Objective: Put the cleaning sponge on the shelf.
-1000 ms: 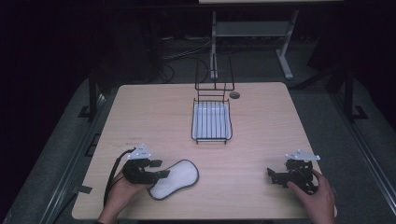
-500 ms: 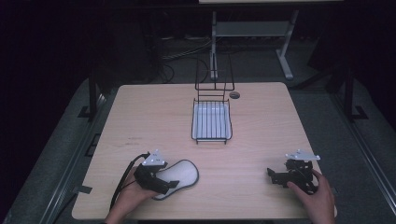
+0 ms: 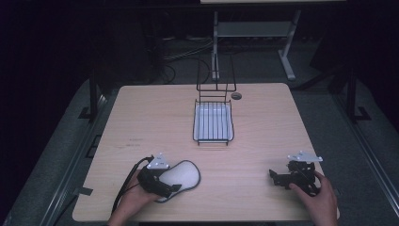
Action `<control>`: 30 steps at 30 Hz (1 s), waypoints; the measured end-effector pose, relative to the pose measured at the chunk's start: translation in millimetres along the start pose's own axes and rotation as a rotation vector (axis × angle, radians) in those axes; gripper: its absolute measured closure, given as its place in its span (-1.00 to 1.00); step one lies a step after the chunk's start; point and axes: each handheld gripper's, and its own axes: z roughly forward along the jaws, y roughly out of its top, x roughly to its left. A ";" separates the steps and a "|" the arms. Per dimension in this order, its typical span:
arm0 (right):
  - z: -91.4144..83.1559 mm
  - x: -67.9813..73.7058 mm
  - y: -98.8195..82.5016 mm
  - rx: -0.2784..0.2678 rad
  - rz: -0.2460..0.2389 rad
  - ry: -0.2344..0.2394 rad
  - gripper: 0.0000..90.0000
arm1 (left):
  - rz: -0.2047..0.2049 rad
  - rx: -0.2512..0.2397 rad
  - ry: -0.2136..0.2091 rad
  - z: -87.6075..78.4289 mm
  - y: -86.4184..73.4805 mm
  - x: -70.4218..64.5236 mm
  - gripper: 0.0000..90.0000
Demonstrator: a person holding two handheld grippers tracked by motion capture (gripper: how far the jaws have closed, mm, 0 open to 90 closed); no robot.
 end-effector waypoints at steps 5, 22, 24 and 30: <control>0.0 0.0 0.0 0.000 0.000 0.000 -1.00 | 0.007 0.008 -0.002 0.8 0.4 0.4 -0.72; 0.0 0.0 0.0 0.000 0.000 0.000 -1.00 | 0.032 0.009 0.016 -6.9 3.9 -2.4 -0.40; 0.0 0.0 0.0 -0.001 -0.001 0.000 -1.00 | 0.032 0.000 0.014 -9.0 4.4 -2.5 -0.37; 0.0 0.0 0.0 0.000 0.000 0.000 -1.00 | 0.024 -0.066 -0.017 -21.3 6.4 0.2 0.15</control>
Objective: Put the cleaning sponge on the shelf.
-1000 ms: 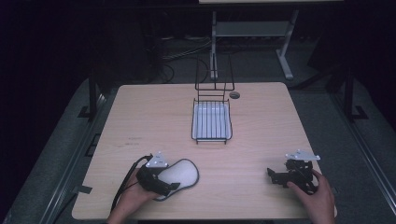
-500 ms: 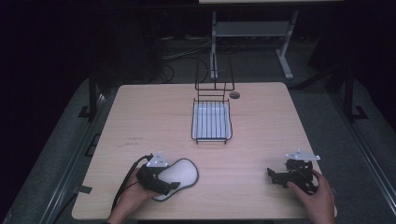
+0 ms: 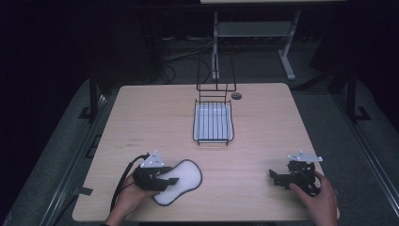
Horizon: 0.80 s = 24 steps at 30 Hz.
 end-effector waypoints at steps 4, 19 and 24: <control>0.0 0.0 0.0 0.000 0.000 0.000 -1.00 | -0.004 -0.014 -0.010 -3.3 0.8 1.0 0.27; 0.0 0.0 0.0 0.000 0.000 0.000 -1.00 | -0.063 -0.089 -0.101 -17.5 5.1 4.8 0.70; 0.0 -0.1 0.0 0.000 -0.001 0.000 -1.00 | -0.061 -0.098 -0.119 -20.7 8.1 2.9 0.77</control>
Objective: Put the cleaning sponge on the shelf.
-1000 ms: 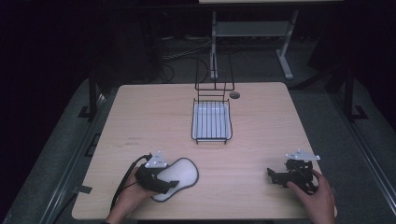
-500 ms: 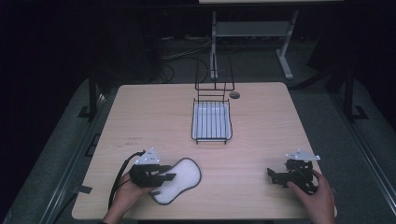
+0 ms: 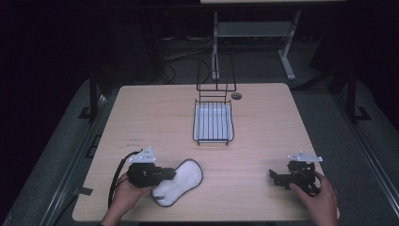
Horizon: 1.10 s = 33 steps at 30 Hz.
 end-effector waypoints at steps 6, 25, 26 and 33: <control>0.0 0.0 0.0 0.000 0.000 0.000 -1.00 | 0.015 -0.010 -0.002 -2.8 3.6 -2.7 0.82; 0.0 0.0 0.0 0.000 0.000 0.000 -1.00 | 0.019 -0.040 0.000 -10.0 13.9 -5.4 0.83; -0.1 0.1 0.0 0.001 0.001 0.000 -1.00 | 0.019 -0.041 0.001 -10.4 14.6 -5.0 0.83; 0.0 0.0 0.0 0.000 0.000 0.000 -1.00 | 0.006 -0.058 0.003 -13.9 19.4 -2.8 0.83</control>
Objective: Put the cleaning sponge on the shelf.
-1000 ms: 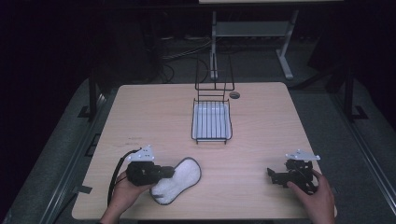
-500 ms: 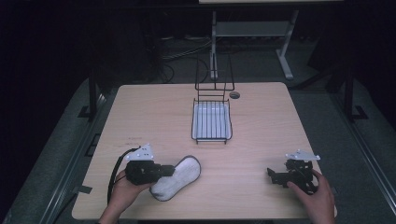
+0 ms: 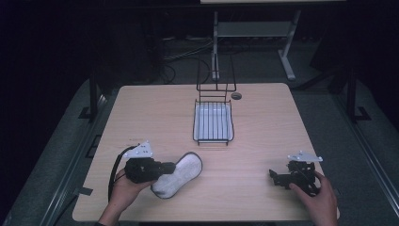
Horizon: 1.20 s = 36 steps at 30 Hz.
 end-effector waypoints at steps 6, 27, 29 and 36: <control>0.0 0.1 0.0 0.001 0.001 0.000 -1.00 | 0.000 -0.032 -0.005 -3.4 10.2 3.7 0.83; 0.0 0.0 0.0 0.000 0.000 0.000 -1.00 | 0.007 -0.082 0.021 6.5 40.7 24.4 0.83; 0.0 0.0 0.0 0.000 0.000 0.000 -1.00 | 0.008 -0.085 0.020 8.2 43.2 26.6 0.83; 0.0 0.0 0.0 0.000 0.000 0.000 -1.00 | 0.001 -0.096 0.018 15.7 51.9 33.8 0.83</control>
